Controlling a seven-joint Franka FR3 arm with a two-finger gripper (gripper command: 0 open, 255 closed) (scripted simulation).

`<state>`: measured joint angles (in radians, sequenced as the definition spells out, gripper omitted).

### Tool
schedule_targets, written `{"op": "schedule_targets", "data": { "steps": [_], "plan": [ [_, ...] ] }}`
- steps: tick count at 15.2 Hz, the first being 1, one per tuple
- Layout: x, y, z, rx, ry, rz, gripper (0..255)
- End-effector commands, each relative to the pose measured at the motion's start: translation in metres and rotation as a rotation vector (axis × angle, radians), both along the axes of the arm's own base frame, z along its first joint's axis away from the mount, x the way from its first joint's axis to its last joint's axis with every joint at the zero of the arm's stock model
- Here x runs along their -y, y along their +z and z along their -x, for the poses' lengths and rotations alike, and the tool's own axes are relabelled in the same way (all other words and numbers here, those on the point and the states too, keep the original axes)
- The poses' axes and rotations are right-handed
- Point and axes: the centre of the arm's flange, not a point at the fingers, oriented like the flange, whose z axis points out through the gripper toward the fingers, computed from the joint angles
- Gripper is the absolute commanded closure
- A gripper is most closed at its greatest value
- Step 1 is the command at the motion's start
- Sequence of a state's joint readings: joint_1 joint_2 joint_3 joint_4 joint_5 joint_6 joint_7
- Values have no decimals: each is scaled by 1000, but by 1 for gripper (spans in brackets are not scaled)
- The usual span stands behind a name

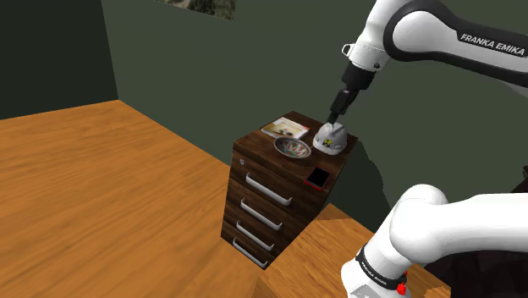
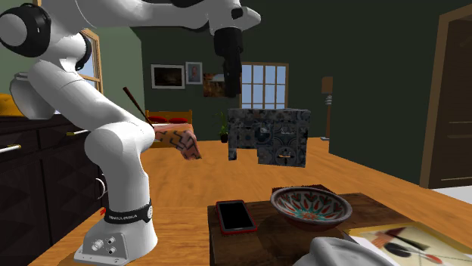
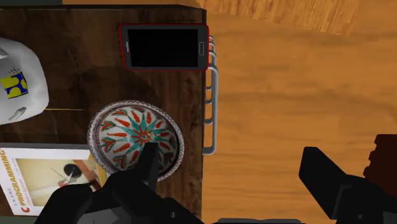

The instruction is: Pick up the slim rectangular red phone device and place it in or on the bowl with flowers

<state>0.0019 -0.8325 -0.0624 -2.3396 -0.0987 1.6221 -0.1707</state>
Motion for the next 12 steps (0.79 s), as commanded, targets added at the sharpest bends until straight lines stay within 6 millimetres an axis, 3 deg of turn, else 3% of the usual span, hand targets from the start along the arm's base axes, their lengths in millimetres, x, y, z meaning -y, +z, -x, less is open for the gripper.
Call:
{"op": "schedule_targets", "data": {
  "steps": [1, 7, 12],
  "plan": [
    [0, 0, 0, 0, 0, 0, 0],
    [-91, -78, 1, 18, -12, 323, 0],
    [-145, -162, 1, 32, -23, 592, 0]
  ]
}}
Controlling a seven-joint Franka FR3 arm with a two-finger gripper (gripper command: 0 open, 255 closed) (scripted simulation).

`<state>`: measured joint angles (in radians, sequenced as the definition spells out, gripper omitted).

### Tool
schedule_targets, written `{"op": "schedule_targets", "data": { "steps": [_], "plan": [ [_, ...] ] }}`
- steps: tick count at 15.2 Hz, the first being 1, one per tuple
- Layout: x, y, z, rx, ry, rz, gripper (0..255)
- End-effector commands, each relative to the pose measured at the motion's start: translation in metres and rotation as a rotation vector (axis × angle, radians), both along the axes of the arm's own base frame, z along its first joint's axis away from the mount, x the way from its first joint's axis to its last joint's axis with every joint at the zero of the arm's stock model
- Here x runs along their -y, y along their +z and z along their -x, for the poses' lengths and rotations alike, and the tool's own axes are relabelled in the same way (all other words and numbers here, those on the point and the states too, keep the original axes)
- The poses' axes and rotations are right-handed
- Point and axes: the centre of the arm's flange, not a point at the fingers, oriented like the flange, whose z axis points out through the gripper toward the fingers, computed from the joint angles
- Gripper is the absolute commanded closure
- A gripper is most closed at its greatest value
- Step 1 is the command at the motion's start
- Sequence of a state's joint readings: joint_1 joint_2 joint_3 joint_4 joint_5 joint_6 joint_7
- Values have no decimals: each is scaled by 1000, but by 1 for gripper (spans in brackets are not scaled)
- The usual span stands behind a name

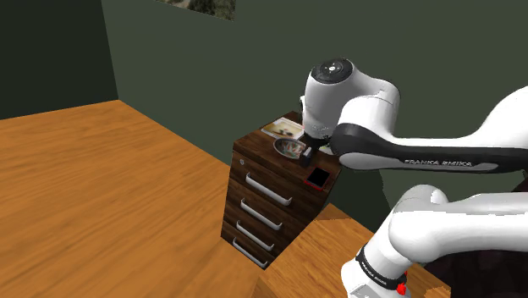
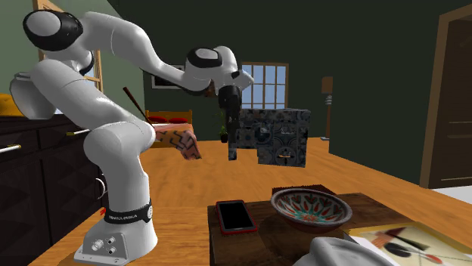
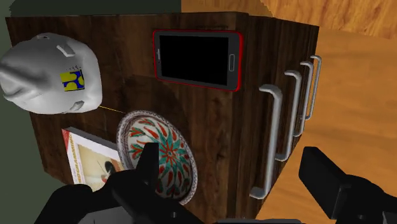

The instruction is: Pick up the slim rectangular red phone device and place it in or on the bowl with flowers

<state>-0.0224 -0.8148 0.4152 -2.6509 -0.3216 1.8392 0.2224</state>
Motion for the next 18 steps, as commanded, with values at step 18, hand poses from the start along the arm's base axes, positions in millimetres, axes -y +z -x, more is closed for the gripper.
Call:
{"op": "schedule_targets", "data": {
  "steps": [18],
  "plan": [
    [-7, -252, -12, 41, -24, 676, 0]
  ]
}}
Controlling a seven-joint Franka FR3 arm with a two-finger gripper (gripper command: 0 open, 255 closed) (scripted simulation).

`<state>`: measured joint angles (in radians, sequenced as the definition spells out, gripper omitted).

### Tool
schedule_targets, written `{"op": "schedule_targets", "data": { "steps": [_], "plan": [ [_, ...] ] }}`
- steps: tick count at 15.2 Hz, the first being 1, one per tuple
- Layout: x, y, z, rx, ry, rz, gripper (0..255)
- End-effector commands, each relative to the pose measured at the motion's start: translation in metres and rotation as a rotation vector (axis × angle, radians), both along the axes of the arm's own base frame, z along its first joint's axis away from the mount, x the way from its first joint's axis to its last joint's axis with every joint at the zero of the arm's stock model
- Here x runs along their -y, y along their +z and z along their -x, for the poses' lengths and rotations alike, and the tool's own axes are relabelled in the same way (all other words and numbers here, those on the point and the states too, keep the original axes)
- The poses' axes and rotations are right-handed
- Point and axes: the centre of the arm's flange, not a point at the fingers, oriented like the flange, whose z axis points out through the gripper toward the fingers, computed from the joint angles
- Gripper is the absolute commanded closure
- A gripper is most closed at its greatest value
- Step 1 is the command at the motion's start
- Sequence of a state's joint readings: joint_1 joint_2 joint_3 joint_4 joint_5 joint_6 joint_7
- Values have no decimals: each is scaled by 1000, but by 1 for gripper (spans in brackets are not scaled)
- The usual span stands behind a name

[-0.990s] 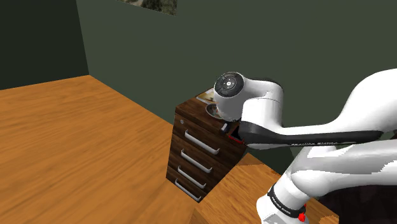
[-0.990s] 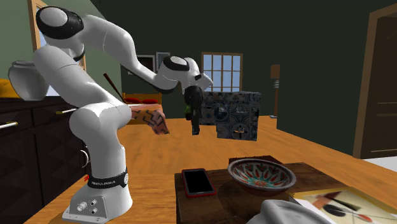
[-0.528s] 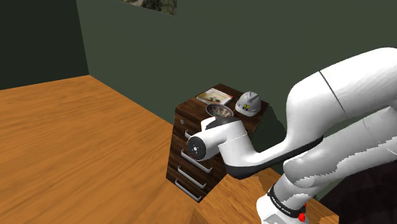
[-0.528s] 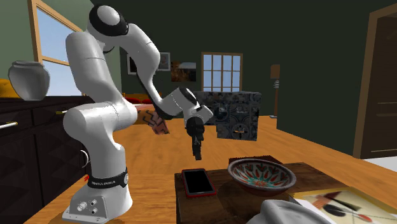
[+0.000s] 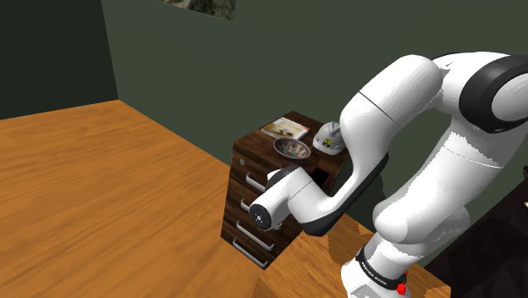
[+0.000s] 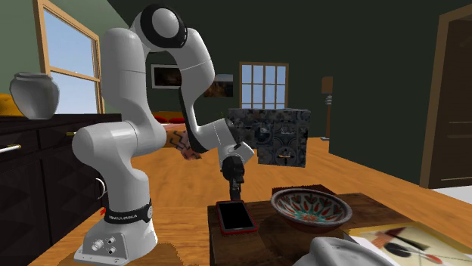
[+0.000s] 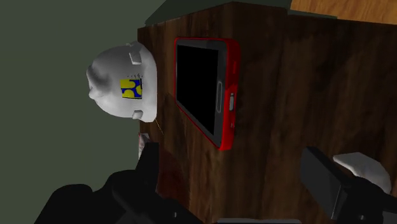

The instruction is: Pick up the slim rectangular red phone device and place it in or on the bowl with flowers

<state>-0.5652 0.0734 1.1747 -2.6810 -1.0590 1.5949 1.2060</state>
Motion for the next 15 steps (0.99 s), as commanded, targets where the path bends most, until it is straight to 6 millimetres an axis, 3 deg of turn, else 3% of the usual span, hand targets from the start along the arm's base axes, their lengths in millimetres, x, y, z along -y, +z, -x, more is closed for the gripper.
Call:
{"op": "schedule_targets", "data": {
  "steps": [1, 9, 10, 15],
  "plan": [
    [10, -3, -2, 1, 1, 0, 0],
    [13, -4, -2, 1, 1, 0, 0],
    [13, -4, -2, 1, 1, 0, 255],
    [13, -4, -2, 1, 1, 0, 255]
  ]
}}
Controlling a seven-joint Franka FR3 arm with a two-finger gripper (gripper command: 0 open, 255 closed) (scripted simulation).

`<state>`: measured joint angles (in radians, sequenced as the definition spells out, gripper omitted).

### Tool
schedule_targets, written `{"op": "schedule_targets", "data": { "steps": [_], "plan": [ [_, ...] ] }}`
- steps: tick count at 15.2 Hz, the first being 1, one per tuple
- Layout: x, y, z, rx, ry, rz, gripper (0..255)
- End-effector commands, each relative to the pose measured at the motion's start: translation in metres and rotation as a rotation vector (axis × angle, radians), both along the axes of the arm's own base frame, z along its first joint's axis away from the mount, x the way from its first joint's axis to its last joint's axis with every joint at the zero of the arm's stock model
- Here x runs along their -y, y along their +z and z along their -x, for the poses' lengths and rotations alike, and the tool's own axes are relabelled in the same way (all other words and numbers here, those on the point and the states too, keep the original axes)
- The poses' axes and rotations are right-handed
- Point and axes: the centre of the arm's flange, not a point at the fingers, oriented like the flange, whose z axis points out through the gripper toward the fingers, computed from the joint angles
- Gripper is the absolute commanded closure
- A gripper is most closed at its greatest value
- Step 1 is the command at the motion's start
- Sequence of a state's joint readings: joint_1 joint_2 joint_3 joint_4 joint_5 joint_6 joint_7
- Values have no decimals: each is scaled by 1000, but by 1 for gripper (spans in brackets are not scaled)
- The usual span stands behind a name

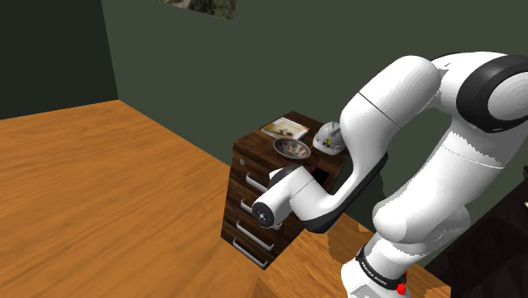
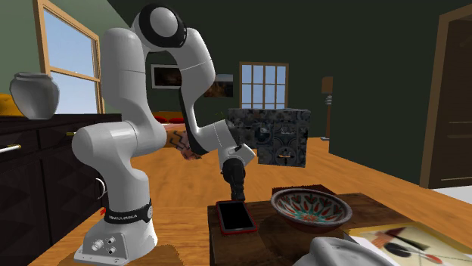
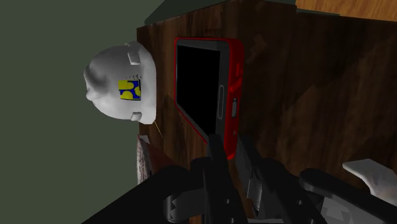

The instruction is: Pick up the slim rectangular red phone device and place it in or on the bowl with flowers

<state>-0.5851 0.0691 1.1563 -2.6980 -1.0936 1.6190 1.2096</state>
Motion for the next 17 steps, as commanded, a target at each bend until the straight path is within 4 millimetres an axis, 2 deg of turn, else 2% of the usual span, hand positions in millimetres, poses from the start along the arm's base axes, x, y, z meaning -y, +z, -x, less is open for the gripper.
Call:
{"op": "schedule_targets", "data": {
  "steps": [1, 4, 17],
  "plan": [
    [0, 0, 0, 0, -1, 0, 255],
    [0, 0, 0, 0, -1, 0, 255],
    [0, 69, 0, 0, -1, 0, 255]
  ]
}}
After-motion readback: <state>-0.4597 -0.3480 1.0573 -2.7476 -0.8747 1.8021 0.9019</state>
